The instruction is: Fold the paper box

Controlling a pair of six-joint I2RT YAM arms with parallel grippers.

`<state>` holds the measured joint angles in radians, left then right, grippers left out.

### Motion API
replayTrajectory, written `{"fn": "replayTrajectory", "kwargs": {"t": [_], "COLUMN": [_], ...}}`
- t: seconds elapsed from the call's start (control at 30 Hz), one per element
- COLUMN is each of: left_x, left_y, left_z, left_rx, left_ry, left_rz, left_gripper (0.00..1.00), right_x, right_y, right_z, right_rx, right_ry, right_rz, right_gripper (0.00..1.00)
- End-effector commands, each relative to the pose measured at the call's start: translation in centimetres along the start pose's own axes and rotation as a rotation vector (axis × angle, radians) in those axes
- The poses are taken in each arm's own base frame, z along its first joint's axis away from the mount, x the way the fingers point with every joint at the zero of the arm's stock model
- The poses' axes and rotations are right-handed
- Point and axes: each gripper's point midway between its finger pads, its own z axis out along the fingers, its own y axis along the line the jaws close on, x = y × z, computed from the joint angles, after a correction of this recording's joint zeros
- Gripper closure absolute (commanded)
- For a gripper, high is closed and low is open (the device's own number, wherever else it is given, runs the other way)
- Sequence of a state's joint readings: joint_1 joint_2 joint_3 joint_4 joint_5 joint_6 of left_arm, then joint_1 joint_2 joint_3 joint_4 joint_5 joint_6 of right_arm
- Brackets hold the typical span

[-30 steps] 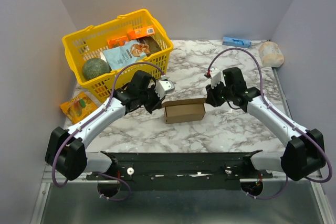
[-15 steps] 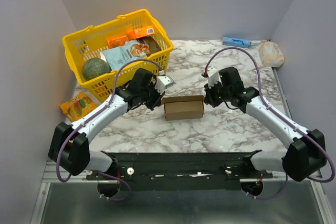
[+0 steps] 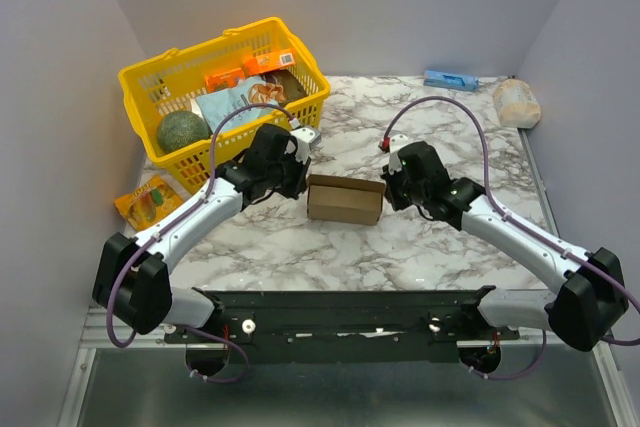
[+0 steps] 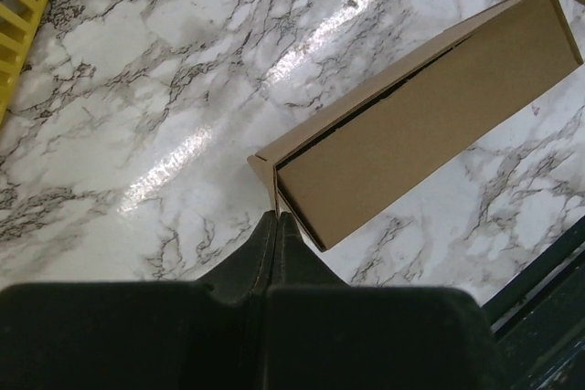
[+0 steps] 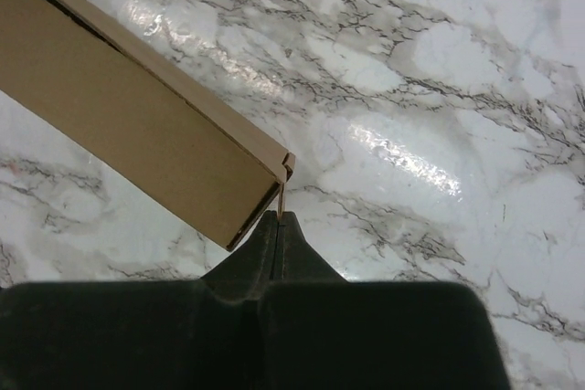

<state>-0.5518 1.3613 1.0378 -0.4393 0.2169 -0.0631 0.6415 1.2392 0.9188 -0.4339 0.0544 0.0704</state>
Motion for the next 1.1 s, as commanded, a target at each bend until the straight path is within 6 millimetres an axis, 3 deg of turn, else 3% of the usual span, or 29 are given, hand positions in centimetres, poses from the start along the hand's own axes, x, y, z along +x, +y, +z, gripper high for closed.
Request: {"fn": "replayTrajectory", "kwargs": {"t": [0.0, 0.3, 0.57, 1.07], "left_x": [-2.3, -2.5, -3.8, -1.7], "left_y": [-2.1, -2.1, -2.1, -2.3], "left_z": [0.0, 1.1, 1.5, 2.9], "left_rx": [0.059, 0.027, 0.018, 0.008], "left_ry": [-0.120, -0.165, -0.204, -0.169], "left_rz": [-0.119, -0.259, -0.344, -0.365], "left_gripper": [1.00, 1.00, 1.00, 1.00], "right_x": [-2.4, -2.5, -2.1, -1.8], "right_y": [-0.1, 0.0, 0.1, 0.5], "right_z": [-0.1, -0.2, 0.0, 0.4], "right_rx": [0.052, 0.068, 0.083, 0.079], "right_ry": [-0.117, -0.137, -0.133, -0.117], "right_rz": [0.096, 0.108, 0.098, 0.090], "right_gripper": [0.99, 0.99, 0.99, 0.99]}}
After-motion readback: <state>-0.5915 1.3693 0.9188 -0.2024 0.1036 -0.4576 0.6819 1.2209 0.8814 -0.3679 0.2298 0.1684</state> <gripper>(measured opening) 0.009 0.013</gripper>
